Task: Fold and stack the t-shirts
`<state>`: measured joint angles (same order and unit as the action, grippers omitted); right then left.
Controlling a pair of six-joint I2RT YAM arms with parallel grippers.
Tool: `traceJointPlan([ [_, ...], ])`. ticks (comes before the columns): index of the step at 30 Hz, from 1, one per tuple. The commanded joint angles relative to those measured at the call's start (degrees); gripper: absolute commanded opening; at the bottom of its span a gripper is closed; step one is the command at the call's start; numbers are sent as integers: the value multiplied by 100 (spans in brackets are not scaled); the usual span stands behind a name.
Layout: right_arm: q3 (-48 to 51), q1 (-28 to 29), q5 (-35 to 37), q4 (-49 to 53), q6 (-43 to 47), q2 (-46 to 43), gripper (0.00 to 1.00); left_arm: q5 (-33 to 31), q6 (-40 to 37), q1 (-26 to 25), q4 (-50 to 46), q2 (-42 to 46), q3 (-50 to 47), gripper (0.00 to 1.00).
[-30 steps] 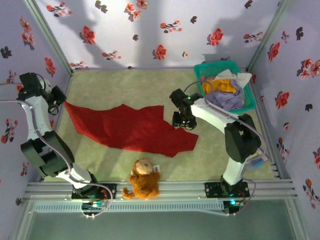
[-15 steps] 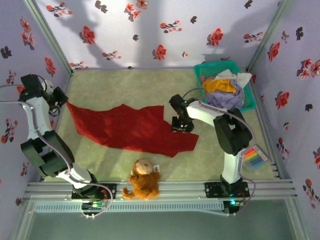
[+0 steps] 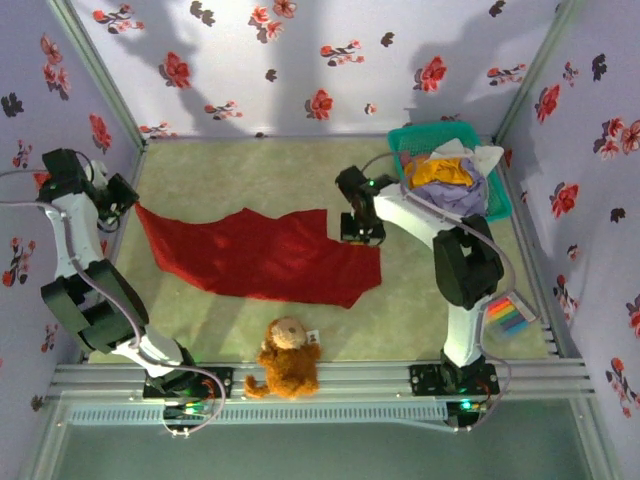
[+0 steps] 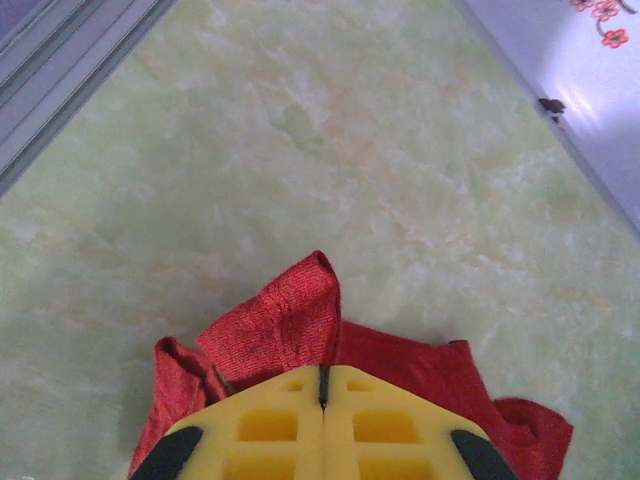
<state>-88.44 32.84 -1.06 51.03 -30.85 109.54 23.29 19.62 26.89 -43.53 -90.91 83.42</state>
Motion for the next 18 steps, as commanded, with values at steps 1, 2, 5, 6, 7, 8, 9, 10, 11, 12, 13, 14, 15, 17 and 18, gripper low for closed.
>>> traceJointPlan([
  [1,-1052,-214,749,606,401,-579,0,518,134,31,13,-181,768,0],
  [2,-1316,-260,879,662,457,-641,0,641,210,31,11,-224,960,0],
  [5,-2130,-395,1289,741,699,-867,0,999,489,34,33,-329,1530,0],
  [6,-2404,-422,1499,751,822,-954,0,1072,577,27,58,-335,1697,0],
  [7,-2660,-444,1694,747,967,-1039,0,1125,655,29,101,-322,1850,0],
  [8,-2863,-461,1891,721,1102,-1120,0,1157,730,30,152,-300,1968,0],
  [9,-3096,-484,2155,701,1268,-1199,0,1183,834,29,245,-267,2091,0],
  [10,-3310,-533,2352,652,1414,-1283,0,1218,955,32,378,-224,2193,0],
  [11,-3477,-590,2457,607,1516,-1350,0,1237,1074,36,496,-195,2261,0],
  [12,-3657,-671,2570,543,1612,-1432,0,1264,1217,35,666,-152,2345,0],
  [13,-3796,-741,2679,448,1711,-1517,0,1291,1366,36,831,-117,2426,0],
  [14,-3900,-797,2794,347,1790,-1586,0,1320,1495,33,986,-88,2477,0],
  [15,-4007,-843,2950,226,1899,-1679,0,1351,1639,30,1175,-55,2525,0],
  [17,-4145,-867,3189,-37,2125,-1840,0,1383,1938,29,1590,40,2522,0],
  [18,-4226,-865,3281,-157,2242,-1924,0,1426,2064,27,1749,82,2533,0],
])
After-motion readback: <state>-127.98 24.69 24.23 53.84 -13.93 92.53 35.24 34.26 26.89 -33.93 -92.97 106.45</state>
